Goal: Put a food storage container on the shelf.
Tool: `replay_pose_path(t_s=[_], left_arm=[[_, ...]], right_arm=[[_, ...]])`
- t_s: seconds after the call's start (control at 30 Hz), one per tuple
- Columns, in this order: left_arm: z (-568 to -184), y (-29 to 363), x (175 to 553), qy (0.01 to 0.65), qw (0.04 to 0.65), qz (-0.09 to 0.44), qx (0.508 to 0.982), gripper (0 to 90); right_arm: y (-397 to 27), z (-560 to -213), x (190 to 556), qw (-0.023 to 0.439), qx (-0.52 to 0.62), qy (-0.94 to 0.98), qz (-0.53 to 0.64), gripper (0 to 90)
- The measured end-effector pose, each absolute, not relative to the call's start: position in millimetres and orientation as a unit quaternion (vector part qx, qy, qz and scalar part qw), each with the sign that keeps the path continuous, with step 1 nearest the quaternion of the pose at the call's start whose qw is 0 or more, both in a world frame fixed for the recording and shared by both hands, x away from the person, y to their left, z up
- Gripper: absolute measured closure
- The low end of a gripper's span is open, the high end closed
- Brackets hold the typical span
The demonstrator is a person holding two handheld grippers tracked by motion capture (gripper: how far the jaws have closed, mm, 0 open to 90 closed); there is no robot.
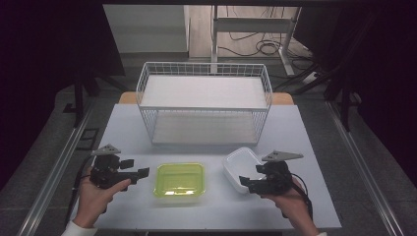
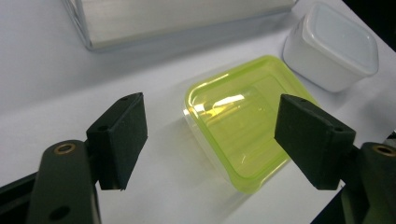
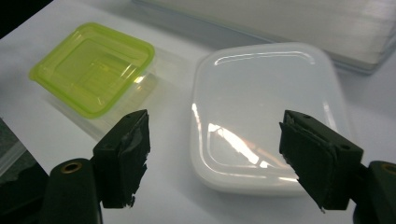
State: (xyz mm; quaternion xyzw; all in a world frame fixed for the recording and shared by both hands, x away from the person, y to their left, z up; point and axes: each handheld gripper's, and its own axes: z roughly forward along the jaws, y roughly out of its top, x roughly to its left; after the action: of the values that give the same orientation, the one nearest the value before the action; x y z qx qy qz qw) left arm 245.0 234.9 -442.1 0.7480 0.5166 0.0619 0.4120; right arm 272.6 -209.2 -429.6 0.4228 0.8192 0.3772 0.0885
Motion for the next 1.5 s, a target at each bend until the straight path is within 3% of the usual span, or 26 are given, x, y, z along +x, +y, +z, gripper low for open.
replay_pose_path(t_s=[0.7, 1.07, 1.5], left_arm=[[-461, 220, 258, 0.524, 0.395, 0.012, 0.754, 27.4], [-476, 215, 268, 0.539, 0.395, -0.029, 0.743, 29.6], [-490, 211, 274, 0.550, 0.375, -0.040, 0.745, 33.1]], right_arm=[[-132, -447, 283, 0.015, 0.422, 0.829, 0.365, 36.1], [-108, -461, 290, -0.006, 0.439, 0.822, 0.363, 38.7], [-95, -478, 297, -0.026, 0.465, 0.814, 0.346, 40.8]])
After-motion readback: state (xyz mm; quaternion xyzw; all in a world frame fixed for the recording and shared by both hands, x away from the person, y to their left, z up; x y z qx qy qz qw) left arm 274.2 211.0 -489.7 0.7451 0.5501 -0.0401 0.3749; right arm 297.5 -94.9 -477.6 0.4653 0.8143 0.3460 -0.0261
